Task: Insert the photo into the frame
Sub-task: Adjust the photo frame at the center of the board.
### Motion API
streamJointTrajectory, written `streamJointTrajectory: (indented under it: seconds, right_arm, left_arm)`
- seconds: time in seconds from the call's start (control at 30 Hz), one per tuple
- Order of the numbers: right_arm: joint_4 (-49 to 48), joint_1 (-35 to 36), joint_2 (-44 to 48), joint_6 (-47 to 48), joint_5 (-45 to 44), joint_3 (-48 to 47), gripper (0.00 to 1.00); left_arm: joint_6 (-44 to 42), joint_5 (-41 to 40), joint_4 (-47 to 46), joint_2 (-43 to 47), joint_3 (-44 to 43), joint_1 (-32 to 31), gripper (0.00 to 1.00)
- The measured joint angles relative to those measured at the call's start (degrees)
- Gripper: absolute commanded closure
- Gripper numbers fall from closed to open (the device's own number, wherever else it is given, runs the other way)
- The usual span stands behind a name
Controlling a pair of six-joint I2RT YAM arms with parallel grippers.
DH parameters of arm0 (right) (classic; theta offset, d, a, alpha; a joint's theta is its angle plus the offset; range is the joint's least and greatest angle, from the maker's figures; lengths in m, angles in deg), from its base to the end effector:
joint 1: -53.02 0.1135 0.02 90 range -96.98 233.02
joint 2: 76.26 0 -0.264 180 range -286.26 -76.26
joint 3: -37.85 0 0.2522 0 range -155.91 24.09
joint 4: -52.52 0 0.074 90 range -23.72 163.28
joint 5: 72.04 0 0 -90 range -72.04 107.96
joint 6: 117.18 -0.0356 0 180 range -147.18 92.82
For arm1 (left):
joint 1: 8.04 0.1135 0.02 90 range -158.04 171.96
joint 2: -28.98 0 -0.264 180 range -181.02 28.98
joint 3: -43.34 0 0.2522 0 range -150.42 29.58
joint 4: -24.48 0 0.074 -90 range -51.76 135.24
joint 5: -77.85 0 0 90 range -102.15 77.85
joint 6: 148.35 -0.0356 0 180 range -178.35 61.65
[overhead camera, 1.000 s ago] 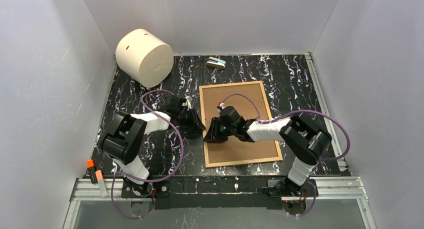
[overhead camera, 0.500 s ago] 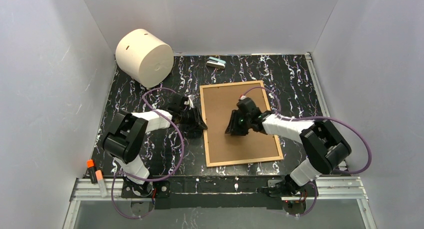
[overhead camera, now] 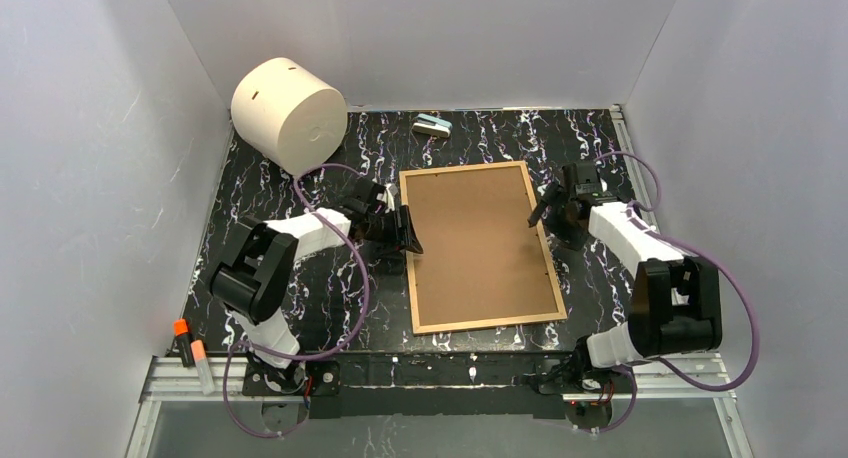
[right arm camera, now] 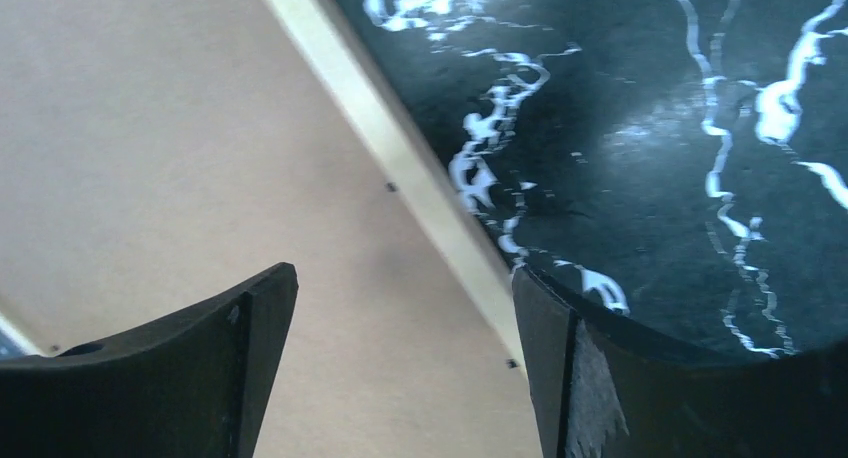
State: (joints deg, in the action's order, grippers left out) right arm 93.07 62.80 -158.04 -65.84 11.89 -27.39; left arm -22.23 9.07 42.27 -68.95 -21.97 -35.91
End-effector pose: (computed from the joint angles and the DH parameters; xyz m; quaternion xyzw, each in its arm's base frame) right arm 0.2800 0.0444 0.2111 0.2533 0.9237 0.0697 0.2788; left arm 0.2920 -0.1690 0.1564 -0.0043 0.9269 -0.3233 0.1905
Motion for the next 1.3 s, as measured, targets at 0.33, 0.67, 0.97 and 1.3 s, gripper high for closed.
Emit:
streamJointTrajectory:
  seconds: [0.33, 0.67, 0.97, 1.3]
  right_arm:
    - [1.7, -4.8, -7.4, 6.5, 10.4, 0.3, 0.10]
    - [-0.2, -6.0, -2.7, 8.6, 17.5, 6.3, 0.15]
    - [-0.4, 2.9, 7.6, -1.6, 27.4, 17.7, 0.14]
    - [-12.9, 18.3, 6.4, -17.9, 37.6, 23.2, 0.10]
  left_arm:
    - [-1.9, 0.7, 5.5, -5.3, -7.5, 0.1, 0.39]
    - [-4.2, 1.7, 11.0, -12.1, -17.6, 1.3, 0.41]
    - [-9.9, -1.2, 10.2, -20.2, -29.6, 2.9, 0.42]
    - [-13.1, 1.0, 7.3, -28.8, -41.3, 2.9, 0.32]
